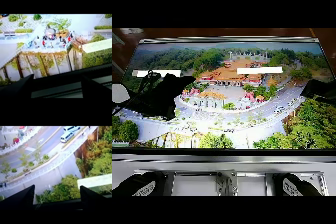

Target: Fold the shirts.

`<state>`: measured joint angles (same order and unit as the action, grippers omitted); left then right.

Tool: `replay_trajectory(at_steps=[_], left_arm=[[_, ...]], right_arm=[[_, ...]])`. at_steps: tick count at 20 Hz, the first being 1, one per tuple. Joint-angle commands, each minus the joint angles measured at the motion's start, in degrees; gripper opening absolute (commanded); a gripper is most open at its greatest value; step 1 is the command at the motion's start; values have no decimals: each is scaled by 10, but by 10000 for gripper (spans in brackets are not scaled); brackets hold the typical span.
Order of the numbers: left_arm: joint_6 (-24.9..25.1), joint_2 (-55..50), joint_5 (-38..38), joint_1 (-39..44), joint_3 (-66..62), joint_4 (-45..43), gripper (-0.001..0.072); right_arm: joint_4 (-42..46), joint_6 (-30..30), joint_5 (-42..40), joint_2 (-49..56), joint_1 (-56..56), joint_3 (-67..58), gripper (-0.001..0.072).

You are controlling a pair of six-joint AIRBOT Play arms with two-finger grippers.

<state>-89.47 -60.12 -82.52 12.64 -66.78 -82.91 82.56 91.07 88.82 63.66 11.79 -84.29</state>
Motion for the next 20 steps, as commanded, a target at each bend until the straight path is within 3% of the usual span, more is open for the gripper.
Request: replay_trajectory(at_steps=[1,16,20], left_arm=[[0,0,0,0,0,0,710],[0,0,0,0,0,0,710],[0,0,0,0,0,0,710]], right_arm=[[0,0,0,0,-1,0,678],[0,0,-3,0,-1,0,678],[-2,4,-89,0,-1,0,678]])
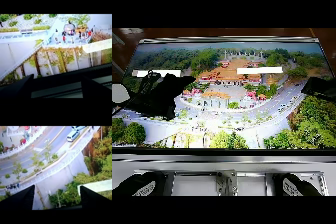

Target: Fold the shirts.

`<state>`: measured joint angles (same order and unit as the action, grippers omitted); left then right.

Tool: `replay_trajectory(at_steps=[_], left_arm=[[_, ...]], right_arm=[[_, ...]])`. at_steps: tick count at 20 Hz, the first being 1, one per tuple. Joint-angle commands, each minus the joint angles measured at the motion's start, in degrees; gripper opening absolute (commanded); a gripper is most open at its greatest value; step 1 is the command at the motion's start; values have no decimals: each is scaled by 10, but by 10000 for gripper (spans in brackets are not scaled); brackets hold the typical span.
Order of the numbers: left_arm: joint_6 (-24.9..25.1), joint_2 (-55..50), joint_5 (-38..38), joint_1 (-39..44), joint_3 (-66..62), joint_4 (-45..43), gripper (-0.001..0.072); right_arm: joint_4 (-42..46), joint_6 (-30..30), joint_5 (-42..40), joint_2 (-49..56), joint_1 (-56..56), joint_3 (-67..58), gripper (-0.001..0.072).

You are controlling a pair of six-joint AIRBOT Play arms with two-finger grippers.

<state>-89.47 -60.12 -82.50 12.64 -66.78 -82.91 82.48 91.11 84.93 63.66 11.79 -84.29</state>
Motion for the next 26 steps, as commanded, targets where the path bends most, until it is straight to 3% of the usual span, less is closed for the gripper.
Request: replay_trajectory(at_steps=[1,6,11,13,16,18,20,22,24,26], left_arm=[[0,0,1,0,0,5,710],[0,0,78,0,0,45,710],[7,-3,279,0,0,120,714],[33,-3,336,-3,0,120,717],[33,-5,367,-12,0,118,718],[73,-16,392,-21,0,96,715],[45,-59,430,-49,-16,51,714],[42,-149,384,-98,-86,49,714],[33,-279,269,-147,-212,48,713],[-13,-414,158,-185,-348,49,714]], right_arm=[[-1,6,-52,0,-1,0,678],[-2,-10,-15,0,-1,0,678],[-1,-12,-15,0,-1,0,678],[-1,-12,-13,0,-1,0,678],[-10,-12,-14,0,-1,0,678],[-12,-12,-28,0,-1,0,678],[-12,-12,-51,0,-1,0,678],[-12,-12,-83,0,-1,0,677],[-17,-12,-80,0,-1,0,677],[-28,-12,-72,0,-1,0,677]])
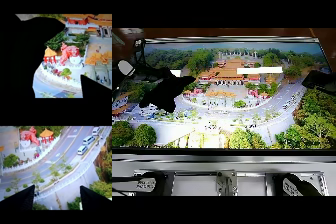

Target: Fold the shirts.

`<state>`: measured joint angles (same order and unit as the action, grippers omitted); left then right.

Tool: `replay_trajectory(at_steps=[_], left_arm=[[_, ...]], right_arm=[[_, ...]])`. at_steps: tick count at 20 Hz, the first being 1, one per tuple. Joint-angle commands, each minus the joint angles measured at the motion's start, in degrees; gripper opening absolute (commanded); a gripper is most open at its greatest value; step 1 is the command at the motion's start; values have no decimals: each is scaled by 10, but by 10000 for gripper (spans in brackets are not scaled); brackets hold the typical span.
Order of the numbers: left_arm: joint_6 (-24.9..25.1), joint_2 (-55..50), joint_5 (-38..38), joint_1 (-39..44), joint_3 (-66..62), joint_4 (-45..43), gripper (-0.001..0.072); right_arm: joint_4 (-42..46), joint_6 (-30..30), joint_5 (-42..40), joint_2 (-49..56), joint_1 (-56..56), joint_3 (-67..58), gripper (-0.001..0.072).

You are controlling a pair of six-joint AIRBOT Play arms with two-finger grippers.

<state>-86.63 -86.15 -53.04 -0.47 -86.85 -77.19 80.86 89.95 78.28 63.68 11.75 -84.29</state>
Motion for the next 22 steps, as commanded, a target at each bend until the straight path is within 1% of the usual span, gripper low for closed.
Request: replay_trajectory(at_steps=[1,3,4,7,8,10,11,12,14,16,18,20,22], left_arm=[[-71,-215,-183,-68,-207,-8,715],[-103,-303,-242,-82,-291,-8,717],[-110,-328,-249,-85,-311,-8,717],[-112,-354,-228,-83,-313,-9,714],[-112,-359,-226,-83,-313,-9,686],[-118,-366,-222,-85,-313,-11,475],[-132,-367,-223,-85,-313,-8,280],[-126,-363,-227,-85,-313,9,52],[-104,-341,-220,-83,-313,51,40],[-70,-289,-211,-71,-313,67,39],[-28,-200,-219,-41,-313,68,40],[1,-91,-218,11,-313,72,39],[5,17,-218,78,-313,72,39]], right_arm=[[-15,0,-2,0,-1,0,678],[-15,0,8,0,-1,0,677],[-15,-1,14,0,-1,0,677],[-15,-5,23,0,-1,0,677],[-15,-4,23,0,-1,0,677],[-15,-4,23,0,-1,0,677],[-17,-4,23,0,-1,0,677],[-26,-4,23,0,-1,0,677],[-38,-4,20,0,-1,0,677],[-39,-5,15,0,-1,0,677],[-39,-15,-7,0,-1,0,677],[-38,-39,-18,0,-1,0,677],[-38,-54,-5,-2,-1,0,677]])
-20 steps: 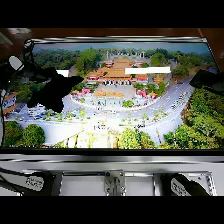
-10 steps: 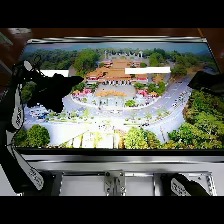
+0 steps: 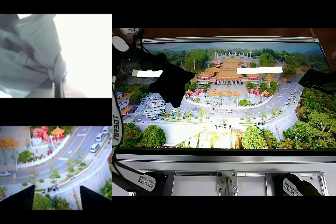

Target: Fold the shirts.

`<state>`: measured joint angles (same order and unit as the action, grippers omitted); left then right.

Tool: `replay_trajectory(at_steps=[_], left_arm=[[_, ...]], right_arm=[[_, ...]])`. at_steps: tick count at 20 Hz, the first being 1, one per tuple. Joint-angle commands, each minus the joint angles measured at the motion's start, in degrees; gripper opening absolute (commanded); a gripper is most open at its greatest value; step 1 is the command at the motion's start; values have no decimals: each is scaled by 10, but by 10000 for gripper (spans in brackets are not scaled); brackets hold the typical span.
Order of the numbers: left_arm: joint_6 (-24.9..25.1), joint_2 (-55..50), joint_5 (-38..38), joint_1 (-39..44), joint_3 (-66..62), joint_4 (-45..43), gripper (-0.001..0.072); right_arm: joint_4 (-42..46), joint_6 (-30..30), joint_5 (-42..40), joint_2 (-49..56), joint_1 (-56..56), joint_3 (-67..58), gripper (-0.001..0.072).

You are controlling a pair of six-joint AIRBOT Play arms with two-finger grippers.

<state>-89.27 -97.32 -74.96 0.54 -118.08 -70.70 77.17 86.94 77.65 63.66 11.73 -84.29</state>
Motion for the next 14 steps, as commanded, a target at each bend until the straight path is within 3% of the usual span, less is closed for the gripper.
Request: replay_trajectory(at_steps=[1,6,9,11,14], left_arm=[[31,175,1,104,0,7,39],[-9,313,2,288,47,4,39],[-32,309,15,360,141,-19,40],[-41,293,67,393,232,-19,40],[-71,257,144,424,370,-17,40]], right_arm=[[-2,-30,14,-8,0,0,677],[7,-61,51,-96,0,0,677],[-7,-59,121,-141,0,0,678],[-8,-46,169,-156,0,3,677],[-11,-33,178,-175,0,63,677]])
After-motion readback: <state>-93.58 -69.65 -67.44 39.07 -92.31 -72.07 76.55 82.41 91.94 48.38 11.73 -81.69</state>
